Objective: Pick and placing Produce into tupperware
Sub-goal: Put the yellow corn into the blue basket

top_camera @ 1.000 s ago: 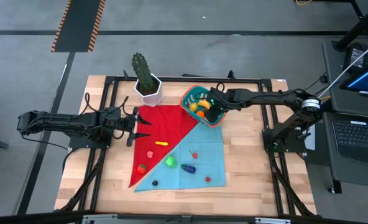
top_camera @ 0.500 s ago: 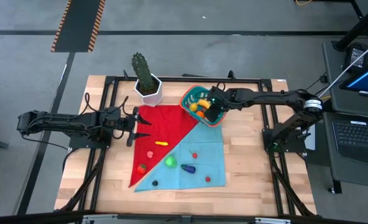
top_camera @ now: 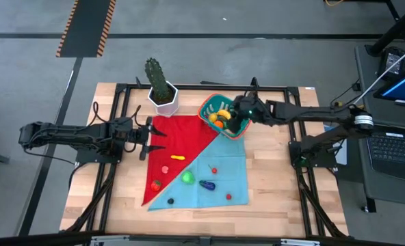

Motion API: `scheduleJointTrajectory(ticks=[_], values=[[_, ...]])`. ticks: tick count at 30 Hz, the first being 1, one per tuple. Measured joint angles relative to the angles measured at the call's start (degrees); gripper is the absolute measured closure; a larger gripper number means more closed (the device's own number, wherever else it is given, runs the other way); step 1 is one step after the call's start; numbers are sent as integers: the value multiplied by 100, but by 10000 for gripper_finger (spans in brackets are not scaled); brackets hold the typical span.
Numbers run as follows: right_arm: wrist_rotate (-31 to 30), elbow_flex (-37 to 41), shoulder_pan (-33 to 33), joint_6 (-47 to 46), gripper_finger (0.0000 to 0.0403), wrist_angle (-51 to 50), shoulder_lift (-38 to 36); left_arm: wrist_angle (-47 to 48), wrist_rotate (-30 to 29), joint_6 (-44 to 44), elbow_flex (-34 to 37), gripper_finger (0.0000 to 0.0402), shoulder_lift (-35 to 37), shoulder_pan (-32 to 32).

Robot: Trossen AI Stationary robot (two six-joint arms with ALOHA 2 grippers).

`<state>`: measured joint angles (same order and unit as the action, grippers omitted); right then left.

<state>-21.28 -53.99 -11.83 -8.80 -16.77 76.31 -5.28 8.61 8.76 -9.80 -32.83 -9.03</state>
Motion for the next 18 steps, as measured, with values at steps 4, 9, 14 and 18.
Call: scheduleJointTrajectory(ticks=[4,9,14,18], values=[[796,638,154,453,254,1213,-153,-2,-97,-135,0,171,162,-109],[1516,1294,309,484,253,2519,-188,29,-12,-397,0,171,365,-88],[1548,1574,580,482,253,3008,-175,134,226,-423,0,171,366,14],[1553,1581,817,464,253,3093,-175,227,244,-423,2,171,366,51]])
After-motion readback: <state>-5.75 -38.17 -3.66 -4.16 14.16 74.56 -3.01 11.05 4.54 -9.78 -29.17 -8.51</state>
